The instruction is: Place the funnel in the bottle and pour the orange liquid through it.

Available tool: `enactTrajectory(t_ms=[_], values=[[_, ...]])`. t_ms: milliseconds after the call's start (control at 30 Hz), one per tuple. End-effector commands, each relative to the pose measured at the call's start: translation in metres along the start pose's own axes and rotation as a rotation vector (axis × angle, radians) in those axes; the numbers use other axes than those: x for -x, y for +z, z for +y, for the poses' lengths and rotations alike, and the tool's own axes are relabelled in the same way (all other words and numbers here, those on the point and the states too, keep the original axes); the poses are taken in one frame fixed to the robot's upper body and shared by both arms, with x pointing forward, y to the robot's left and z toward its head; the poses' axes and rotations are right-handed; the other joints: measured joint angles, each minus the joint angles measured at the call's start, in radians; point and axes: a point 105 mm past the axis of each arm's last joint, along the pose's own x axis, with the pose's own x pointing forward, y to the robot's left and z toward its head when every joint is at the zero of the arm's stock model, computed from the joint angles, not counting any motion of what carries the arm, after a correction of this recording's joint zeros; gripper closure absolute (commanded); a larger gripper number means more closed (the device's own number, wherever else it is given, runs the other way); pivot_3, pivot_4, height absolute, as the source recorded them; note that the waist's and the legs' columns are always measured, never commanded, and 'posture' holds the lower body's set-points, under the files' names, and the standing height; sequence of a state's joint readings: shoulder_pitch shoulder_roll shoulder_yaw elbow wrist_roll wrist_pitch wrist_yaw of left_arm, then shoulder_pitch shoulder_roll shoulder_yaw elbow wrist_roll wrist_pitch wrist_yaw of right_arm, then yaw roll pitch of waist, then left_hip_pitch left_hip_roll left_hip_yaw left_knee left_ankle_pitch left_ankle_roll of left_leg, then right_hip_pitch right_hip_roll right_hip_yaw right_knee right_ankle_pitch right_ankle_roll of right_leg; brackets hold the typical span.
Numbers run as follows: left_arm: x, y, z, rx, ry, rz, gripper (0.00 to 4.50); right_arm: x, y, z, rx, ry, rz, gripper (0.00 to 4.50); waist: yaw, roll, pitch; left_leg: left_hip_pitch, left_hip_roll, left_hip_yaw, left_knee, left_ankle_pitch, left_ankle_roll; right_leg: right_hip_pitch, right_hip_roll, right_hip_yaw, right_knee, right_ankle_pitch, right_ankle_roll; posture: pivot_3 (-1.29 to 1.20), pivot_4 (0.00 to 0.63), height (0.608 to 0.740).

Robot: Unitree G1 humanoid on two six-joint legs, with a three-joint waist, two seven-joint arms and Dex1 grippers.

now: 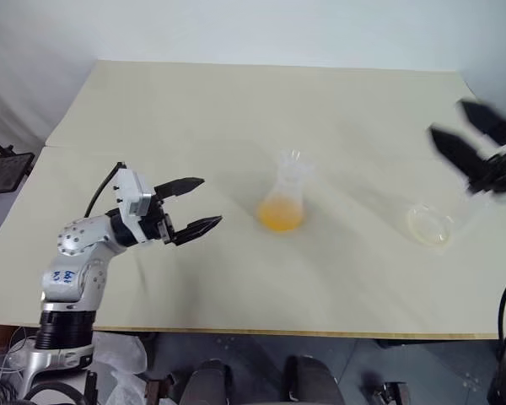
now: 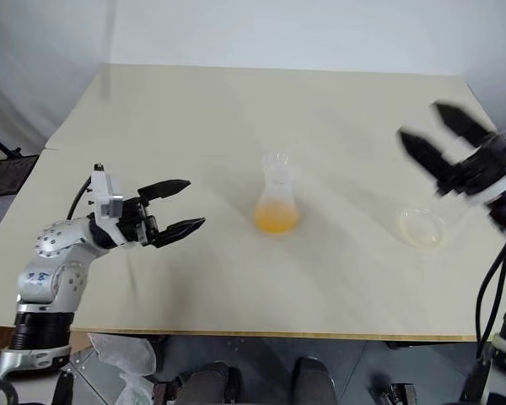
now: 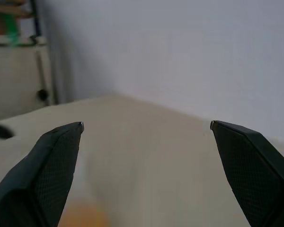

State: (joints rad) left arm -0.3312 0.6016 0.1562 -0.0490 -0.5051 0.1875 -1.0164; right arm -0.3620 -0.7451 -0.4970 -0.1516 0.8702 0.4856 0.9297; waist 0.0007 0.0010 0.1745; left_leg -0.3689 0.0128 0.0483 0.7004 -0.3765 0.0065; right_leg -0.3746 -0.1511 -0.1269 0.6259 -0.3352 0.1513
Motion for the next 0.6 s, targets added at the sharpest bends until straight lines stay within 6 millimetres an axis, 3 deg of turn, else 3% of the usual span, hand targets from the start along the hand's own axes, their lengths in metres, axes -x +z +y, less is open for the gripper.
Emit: enactTrajectory(t_ms=[33,167,267,433,600], values=[[0.012,0.004,-0.003,-0.052,-0.007,0.026,0.0,0.002,-0.01,0.022,-0.023,0.116,0.036,0.01,0.003,0.0,0.0,0.0,0.0,0.0,0.0,0.0,0.0,0.0,0.0,0.0,0.0,0.0,0.0,0.0,0.15,0.74],[0.024,-0.001,-0.006,-0.085,-0.005,0.085,0.0,0.021,-0.05,0.047,0.033,0.291,0.229,0.01,0.005,0.0,0.0,0.0,0.0,-0.001,0.0,0.0,0.0,0.0,0.0,-0.001,0.0,0.0,0.0,0.0,0.15,0.74],[0.031,-0.007,-0.001,-0.108,0.038,0.112,0.0,0.039,-0.069,0.051,0.047,0.342,0.309,0.01,0.006,0.0,0.0,0.0,0.0,-0.001,0.0,0.0,0.0,0.001,0.0,-0.001,-0.001,0.0,0.0,0.0,0.15,0.74],[0.03,-0.005,0.0,-0.134,0.063,0.094,0.0,0.059,-0.082,0.049,0.076,0.354,0.383,0.01,0.004,-0.001,0.0,0.001,0.001,0.0,0.001,0.0,0.0,0.001,0.0,0.0,-0.001,0.0,0.0,0.0,0.15,0.74],[0.028,-0.001,-0.003,-0.142,0.08,0.053,0.0,0.066,-0.081,0.04,0.085,0.288,0.372,0.01,0.002,-0.001,0.0,0.001,0.001,0.0,0.001,0.0,0.0,0.001,0.0,0.0,-0.001,0.0,0.0,0.0,0.15,0.74]])
